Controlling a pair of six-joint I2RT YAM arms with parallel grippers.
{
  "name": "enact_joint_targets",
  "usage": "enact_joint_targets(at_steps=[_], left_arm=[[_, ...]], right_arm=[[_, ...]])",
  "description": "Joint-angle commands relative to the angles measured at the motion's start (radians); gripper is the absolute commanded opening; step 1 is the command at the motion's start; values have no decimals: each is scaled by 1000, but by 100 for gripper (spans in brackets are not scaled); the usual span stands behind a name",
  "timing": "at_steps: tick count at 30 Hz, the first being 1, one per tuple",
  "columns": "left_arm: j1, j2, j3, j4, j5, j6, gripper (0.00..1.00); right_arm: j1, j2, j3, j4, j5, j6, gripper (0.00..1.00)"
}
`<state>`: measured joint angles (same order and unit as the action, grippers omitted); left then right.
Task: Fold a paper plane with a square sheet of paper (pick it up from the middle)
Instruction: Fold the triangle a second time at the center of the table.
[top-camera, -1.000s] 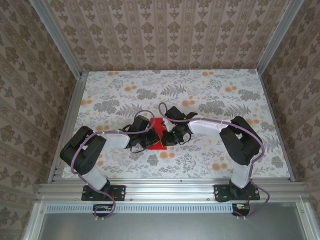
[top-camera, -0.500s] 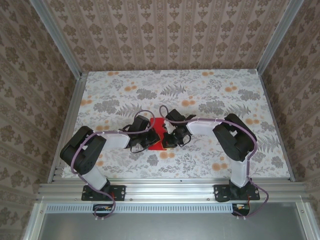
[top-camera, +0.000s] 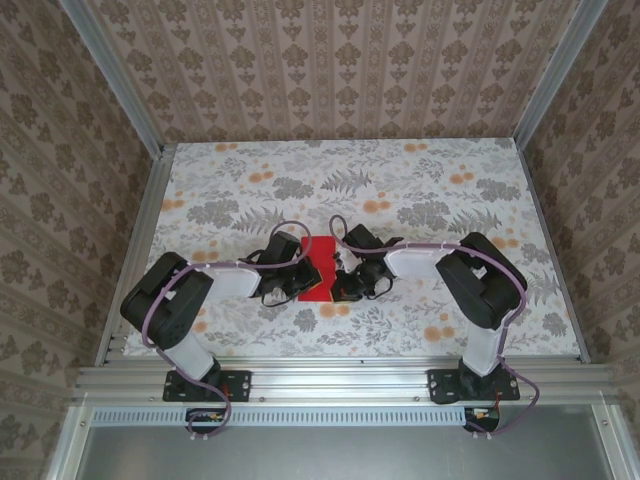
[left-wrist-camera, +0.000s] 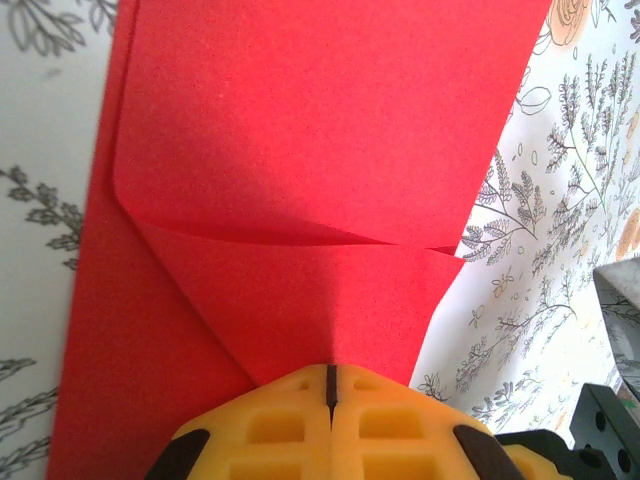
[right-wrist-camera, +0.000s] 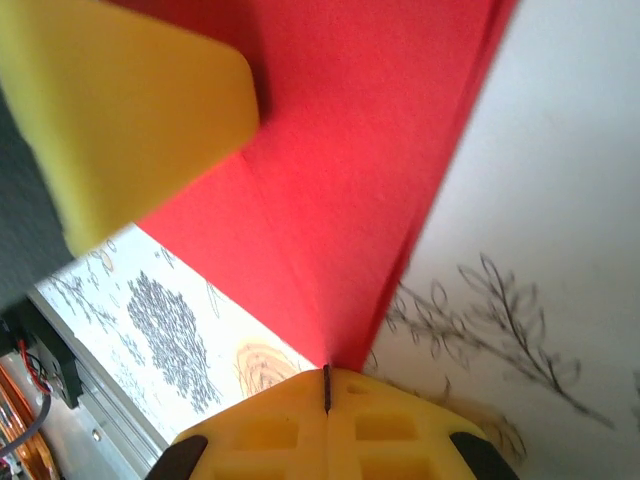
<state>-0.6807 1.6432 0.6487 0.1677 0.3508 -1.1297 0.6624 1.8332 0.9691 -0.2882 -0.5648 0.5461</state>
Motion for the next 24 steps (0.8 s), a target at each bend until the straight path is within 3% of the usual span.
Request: enact_joint_targets(at_steps=[1,12,24], left_arm=[[1,46,-7,-100,-49,2,3],[-1,45,7,-100,-39,5,3],[-1,-4,23,-88,11,29,6]], right_arm=[[-1,-46,-4,-108,7,-16,5],[-3,42,110,-43,27,6,5],[-15,107,48,-55,69,0,3]])
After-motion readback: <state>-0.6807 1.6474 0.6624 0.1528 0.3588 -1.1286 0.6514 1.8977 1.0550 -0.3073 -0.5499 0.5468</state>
